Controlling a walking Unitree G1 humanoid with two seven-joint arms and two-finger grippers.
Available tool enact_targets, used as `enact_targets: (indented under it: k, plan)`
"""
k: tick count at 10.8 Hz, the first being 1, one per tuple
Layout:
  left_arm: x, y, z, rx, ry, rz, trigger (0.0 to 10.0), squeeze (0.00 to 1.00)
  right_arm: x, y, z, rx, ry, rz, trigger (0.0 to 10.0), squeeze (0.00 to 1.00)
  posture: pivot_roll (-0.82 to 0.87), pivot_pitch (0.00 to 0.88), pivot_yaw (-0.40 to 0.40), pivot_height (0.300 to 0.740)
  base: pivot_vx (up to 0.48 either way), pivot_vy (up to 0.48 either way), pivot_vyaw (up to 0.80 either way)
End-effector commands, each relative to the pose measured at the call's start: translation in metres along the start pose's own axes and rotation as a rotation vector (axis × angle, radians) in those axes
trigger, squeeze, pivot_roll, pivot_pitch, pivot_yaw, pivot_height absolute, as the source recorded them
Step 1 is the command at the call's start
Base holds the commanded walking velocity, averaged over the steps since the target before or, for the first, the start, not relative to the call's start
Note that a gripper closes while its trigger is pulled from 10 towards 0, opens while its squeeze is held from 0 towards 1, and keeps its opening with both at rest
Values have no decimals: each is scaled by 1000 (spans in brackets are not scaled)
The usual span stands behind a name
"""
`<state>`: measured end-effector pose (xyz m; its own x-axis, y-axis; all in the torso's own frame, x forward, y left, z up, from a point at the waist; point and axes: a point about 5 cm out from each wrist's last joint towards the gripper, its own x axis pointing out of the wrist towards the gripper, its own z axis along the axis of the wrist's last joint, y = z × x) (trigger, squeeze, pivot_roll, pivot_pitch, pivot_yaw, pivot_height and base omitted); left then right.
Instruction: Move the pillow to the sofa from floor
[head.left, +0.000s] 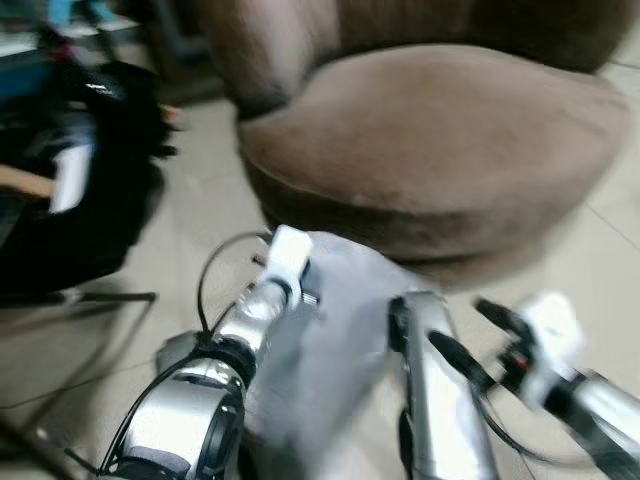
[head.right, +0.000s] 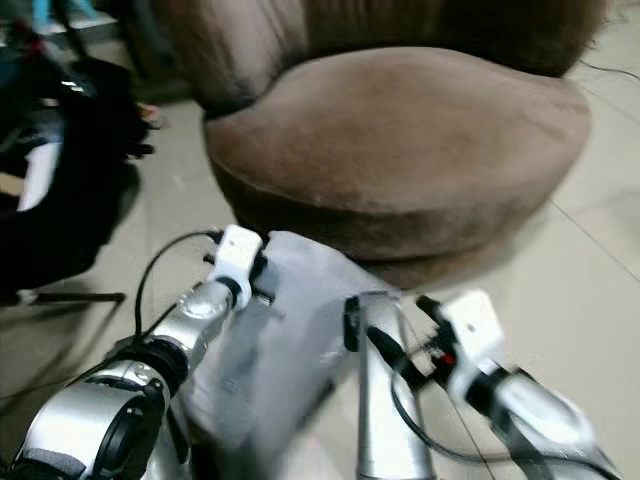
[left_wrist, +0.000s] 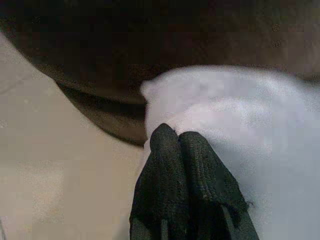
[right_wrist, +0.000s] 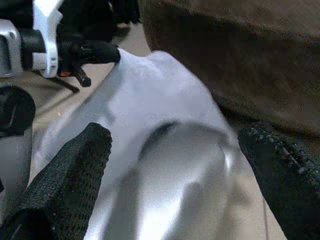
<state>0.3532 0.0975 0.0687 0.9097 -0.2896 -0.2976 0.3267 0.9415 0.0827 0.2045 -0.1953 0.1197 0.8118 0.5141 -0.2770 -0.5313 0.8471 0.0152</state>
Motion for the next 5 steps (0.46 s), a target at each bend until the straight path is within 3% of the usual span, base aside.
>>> enact_targets:
  k: [1, 2, 5]
  plan:
    - [3, 13, 42, -17, -186, 25, 0, 0, 7, 2, -2, -6, -8, 9, 10000, 0, -373, 0, 131, 331, 0, 0, 0]
    - [1, 18, 58, -11, -258, 27, 0, 0, 21, 2, -2, -7, -32, 22, 10000, 0, -344, 0, 136, 331, 0, 0, 0]
    - [-5, 18, 68, -10, -306, -6, 0, 0, 50, 5, -6, 0, -65, 45, 10000, 0, -286, 0, 149, 331, 0, 0, 0]
